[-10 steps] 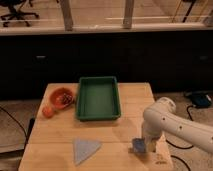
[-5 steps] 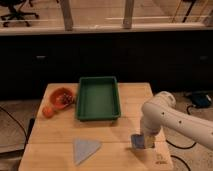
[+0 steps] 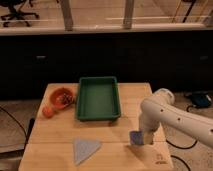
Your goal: Wipe tray with sponge
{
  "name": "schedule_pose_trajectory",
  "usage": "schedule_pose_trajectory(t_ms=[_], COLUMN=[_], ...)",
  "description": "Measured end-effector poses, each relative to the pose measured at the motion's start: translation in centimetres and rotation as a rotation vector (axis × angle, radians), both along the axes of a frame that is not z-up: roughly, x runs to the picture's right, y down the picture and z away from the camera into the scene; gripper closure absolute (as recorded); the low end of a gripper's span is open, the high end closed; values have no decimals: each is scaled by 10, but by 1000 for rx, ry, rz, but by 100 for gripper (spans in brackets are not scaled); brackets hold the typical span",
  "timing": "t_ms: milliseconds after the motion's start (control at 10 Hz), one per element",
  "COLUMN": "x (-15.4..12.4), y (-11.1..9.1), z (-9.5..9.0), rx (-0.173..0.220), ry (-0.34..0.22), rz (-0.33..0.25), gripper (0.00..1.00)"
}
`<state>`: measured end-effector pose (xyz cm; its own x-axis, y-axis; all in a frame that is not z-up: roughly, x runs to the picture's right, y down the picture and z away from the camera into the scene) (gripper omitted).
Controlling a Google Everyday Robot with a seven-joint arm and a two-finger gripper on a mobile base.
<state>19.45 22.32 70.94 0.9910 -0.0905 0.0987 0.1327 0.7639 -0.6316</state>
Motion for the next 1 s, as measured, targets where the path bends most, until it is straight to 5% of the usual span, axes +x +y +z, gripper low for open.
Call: schedule_pose_trajectory(t_ms=[1000], x=[-36], y=[-71], z=[5], rx=[83], ry=[-1], rz=[4], gripper=[100])
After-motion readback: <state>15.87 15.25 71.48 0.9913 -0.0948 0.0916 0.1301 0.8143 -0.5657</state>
